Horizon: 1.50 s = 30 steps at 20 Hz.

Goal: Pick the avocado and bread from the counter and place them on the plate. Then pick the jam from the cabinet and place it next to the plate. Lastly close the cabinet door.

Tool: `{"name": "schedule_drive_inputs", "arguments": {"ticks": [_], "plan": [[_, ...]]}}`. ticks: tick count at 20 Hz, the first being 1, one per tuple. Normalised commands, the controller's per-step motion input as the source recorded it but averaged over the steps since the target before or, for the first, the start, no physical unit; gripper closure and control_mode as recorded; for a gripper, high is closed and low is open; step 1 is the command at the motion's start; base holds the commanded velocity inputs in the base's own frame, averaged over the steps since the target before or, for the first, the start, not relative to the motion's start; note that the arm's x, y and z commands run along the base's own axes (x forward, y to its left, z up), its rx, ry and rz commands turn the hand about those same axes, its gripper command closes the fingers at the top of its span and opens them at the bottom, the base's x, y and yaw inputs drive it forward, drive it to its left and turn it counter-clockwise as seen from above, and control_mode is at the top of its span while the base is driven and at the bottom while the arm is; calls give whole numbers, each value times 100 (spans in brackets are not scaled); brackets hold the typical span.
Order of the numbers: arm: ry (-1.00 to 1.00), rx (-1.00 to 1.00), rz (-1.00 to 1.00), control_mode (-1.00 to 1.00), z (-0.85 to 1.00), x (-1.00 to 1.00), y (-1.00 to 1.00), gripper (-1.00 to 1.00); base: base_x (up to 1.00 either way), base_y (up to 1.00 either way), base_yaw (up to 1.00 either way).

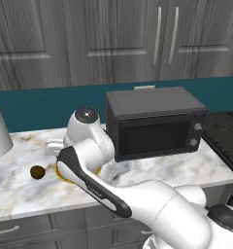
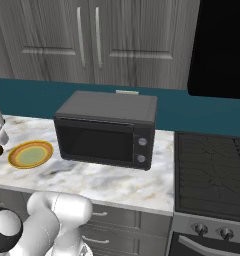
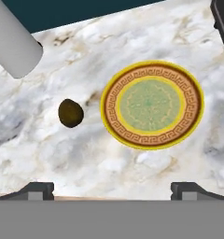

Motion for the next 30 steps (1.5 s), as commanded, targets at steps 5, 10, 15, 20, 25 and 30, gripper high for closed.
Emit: {"name": "schedule_drive_inputs", "arguments": {"ticks": [5, 10, 15, 20, 25, 30], "plan": [[0, 0, -7, -100, -27, 34, 77, -100, 0, 0, 0], [0, 0, -7, -100, -19, 39, 51, -100, 0, 0, 0], [0, -7, -7, -100, -12, 46, 8, -100, 0, 0, 0], [2, -5, 0, -100, -17, 15, 0, -100, 0, 0, 0], [2, 1, 3, -100, -28, -3, 0, -100, 0, 0, 0], [1, 2, 9, -100, -49, -10, 0, -100, 0, 0, 0]]}}
